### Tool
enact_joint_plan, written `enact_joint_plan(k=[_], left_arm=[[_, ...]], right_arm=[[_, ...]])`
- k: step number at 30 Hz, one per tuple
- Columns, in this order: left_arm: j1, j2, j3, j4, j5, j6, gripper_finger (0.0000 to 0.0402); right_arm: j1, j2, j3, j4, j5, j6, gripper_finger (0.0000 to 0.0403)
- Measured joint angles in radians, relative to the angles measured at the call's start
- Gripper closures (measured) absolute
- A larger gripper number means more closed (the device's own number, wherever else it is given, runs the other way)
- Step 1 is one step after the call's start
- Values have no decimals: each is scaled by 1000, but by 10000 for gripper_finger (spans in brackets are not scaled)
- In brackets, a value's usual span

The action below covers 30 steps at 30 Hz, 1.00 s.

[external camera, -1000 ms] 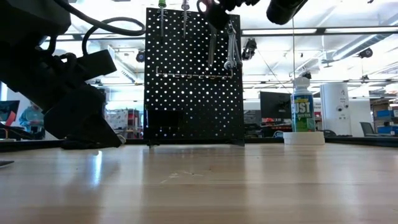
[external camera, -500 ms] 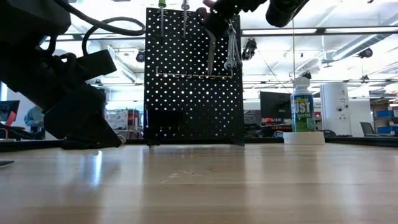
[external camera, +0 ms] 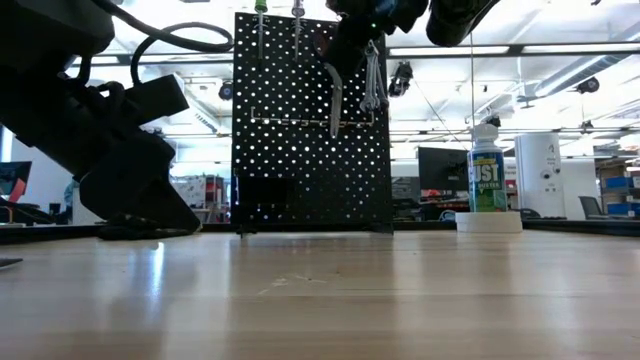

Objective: Hang tools onto peg board
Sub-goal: Hang the blue scissors on the pegboard, then hang the black pliers on the pegboard

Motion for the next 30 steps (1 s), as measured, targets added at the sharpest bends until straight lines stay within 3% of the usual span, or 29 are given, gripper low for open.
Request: enact_joint_plan(k=[13, 24, 30], left_arm=[[-2, 0, 0, 23, -26, 7, 401], [-6, 0, 0, 39, -26, 8, 401], [-7, 0, 0, 39, -26, 11, 401]], right_arm=[[-24, 38, 0, -75, 1, 77, 400], [-25, 123, 1, -97, 12, 98, 336], [-24, 116, -1, -124, 132, 149, 312]])
